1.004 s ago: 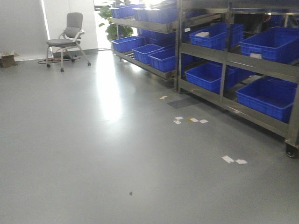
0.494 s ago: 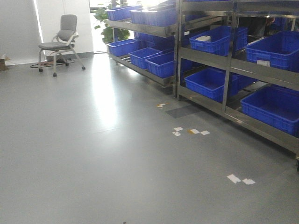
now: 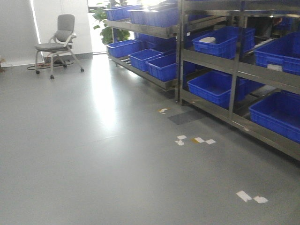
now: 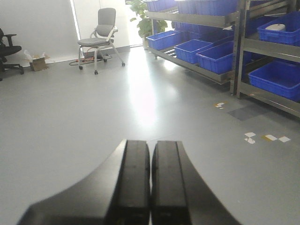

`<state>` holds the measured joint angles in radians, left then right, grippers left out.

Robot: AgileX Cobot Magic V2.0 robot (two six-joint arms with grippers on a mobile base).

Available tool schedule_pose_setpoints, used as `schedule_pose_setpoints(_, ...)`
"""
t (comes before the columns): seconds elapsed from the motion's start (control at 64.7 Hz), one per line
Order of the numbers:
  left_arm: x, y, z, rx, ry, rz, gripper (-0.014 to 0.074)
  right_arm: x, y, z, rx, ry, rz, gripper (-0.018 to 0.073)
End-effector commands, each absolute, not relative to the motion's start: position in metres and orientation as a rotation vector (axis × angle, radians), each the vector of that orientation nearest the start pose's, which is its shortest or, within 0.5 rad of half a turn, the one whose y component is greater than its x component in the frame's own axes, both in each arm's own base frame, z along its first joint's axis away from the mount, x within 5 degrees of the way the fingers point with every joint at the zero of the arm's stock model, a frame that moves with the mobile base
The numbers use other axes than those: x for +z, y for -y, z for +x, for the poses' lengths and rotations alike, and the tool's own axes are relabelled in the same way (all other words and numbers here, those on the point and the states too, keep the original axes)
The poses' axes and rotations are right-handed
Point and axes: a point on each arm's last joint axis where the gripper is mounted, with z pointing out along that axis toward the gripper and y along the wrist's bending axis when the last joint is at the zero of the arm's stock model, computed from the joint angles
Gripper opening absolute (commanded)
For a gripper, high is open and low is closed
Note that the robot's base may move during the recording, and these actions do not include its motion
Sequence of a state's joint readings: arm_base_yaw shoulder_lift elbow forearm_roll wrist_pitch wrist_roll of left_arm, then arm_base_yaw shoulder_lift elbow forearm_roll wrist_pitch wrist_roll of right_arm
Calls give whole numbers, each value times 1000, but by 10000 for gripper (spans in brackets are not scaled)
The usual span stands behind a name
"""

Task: Place yellow foam block on left shelf second layer
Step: 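Drive the base to the shelf while holding the cube in the right gripper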

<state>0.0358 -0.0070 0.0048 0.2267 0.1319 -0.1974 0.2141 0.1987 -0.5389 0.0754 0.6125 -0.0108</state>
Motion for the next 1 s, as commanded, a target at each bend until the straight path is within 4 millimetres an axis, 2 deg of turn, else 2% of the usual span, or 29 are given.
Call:
schedule_pose_setpoints(0.0, 200, -3, 56, 58, -1538, -18, 136, 339, -12, 40, 227, -1659, -169, 277)
schedule_pose_setpoints(0.989, 200, -3, 56, 58, -1538, -18, 136, 339, -12, 40, 227, -1659, -169, 277)
